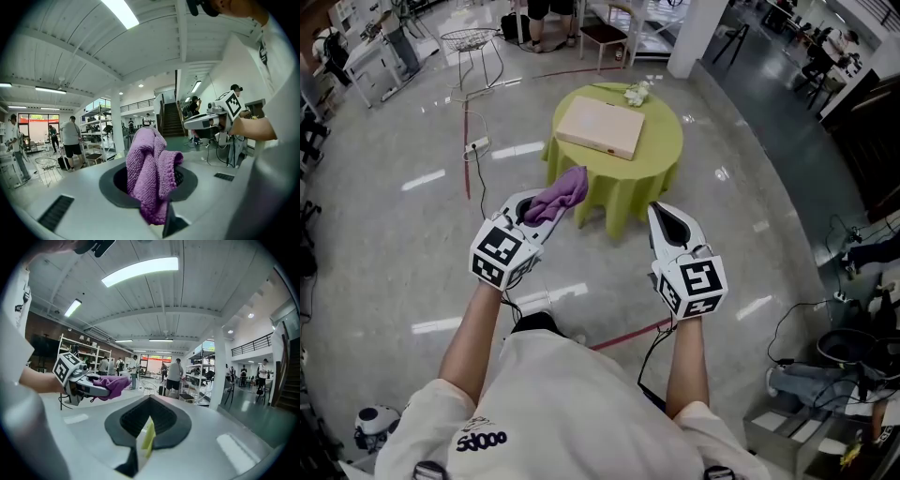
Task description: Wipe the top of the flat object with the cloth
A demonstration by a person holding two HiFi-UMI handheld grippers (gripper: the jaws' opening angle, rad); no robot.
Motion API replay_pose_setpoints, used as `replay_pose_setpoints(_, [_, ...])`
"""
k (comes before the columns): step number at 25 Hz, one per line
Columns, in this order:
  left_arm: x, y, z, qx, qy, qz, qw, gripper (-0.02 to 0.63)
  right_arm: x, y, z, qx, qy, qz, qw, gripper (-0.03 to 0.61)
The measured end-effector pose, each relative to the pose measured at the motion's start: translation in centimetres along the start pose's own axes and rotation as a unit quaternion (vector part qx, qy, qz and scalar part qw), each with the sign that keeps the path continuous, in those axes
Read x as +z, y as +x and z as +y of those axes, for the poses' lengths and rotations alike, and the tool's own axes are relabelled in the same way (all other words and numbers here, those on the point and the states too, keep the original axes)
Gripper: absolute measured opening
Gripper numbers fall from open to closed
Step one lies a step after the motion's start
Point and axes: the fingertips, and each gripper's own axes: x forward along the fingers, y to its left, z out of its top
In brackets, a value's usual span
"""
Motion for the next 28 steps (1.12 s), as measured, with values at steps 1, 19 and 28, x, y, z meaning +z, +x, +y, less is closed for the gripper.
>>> replay_pose_setpoints(1, [-0.1,0.1,-0.3,-0.001,0.0,0.002,1.0,0.091,-0.2,-0.1,-0.1,0.001,0.001,0.001,1.0,0.003])
replay_pose_setpoints(19, [-0.9,7.6,7.9,-0.005,0.006,-0.001,1.0,0.091,-2.3,8.2,-5.5,-0.017,0.001,0.022,1.0,0.003])
replay_pose_setpoints(28, [-1.3,15.6,17.6,-0.023,-0.014,0.013,0.9996,0.091,-1.6,17.8,-11.1,-0.039,0.015,0.036,0.998,0.003])
